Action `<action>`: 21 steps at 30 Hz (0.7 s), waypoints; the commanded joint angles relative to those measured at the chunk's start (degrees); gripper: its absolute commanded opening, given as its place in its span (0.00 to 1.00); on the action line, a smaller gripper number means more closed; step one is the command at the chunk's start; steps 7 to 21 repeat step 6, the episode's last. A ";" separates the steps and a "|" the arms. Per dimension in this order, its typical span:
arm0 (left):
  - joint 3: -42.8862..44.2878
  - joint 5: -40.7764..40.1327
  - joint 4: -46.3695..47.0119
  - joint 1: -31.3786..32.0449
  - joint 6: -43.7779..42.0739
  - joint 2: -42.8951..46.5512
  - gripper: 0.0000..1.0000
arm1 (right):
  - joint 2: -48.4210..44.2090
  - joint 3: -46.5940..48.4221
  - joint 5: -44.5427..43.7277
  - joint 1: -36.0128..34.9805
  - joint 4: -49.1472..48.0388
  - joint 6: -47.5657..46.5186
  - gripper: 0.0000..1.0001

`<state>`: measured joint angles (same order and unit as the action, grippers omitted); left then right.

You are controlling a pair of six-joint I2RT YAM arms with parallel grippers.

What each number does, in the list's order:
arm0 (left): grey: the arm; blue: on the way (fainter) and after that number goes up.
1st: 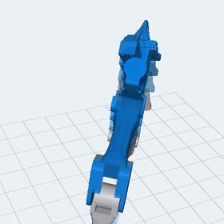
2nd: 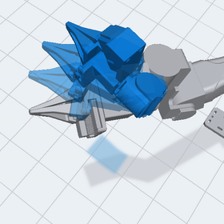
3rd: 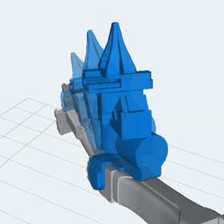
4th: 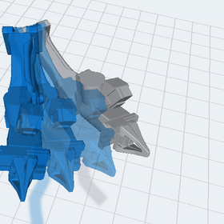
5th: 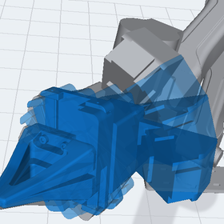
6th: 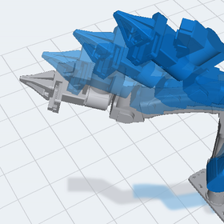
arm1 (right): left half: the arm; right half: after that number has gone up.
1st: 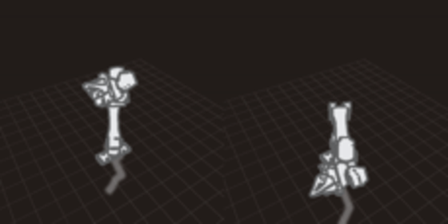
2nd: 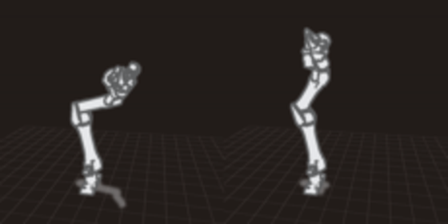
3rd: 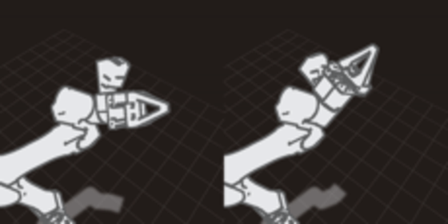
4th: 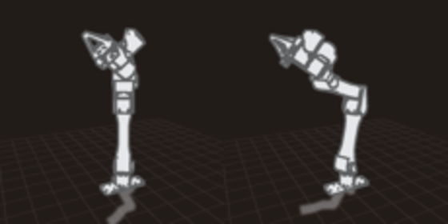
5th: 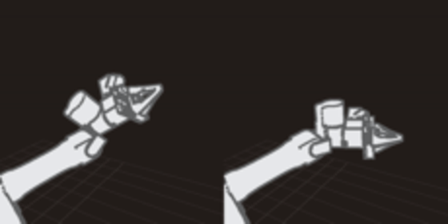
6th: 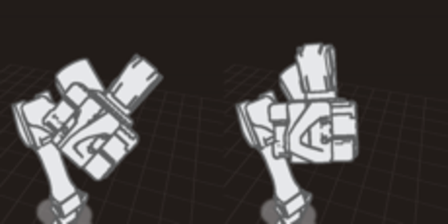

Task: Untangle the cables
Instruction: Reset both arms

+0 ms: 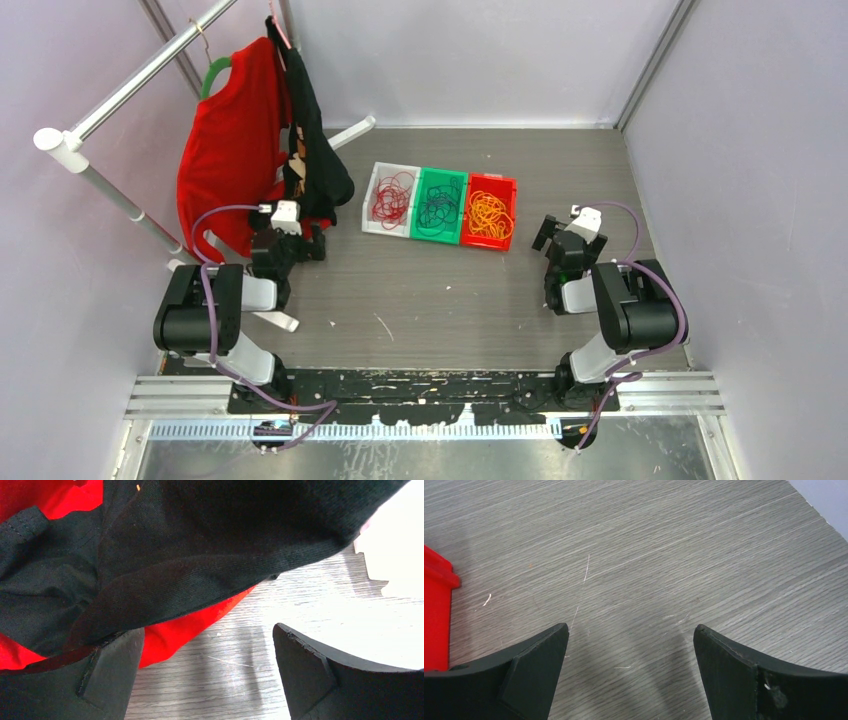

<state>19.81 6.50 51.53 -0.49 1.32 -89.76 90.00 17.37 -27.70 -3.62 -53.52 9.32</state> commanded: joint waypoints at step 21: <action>0.96 -0.97 1.92 -0.21 0.35 0.97 1.00 | -1.14 1.29 0.01 0.17 -2.98 -0.45 1.00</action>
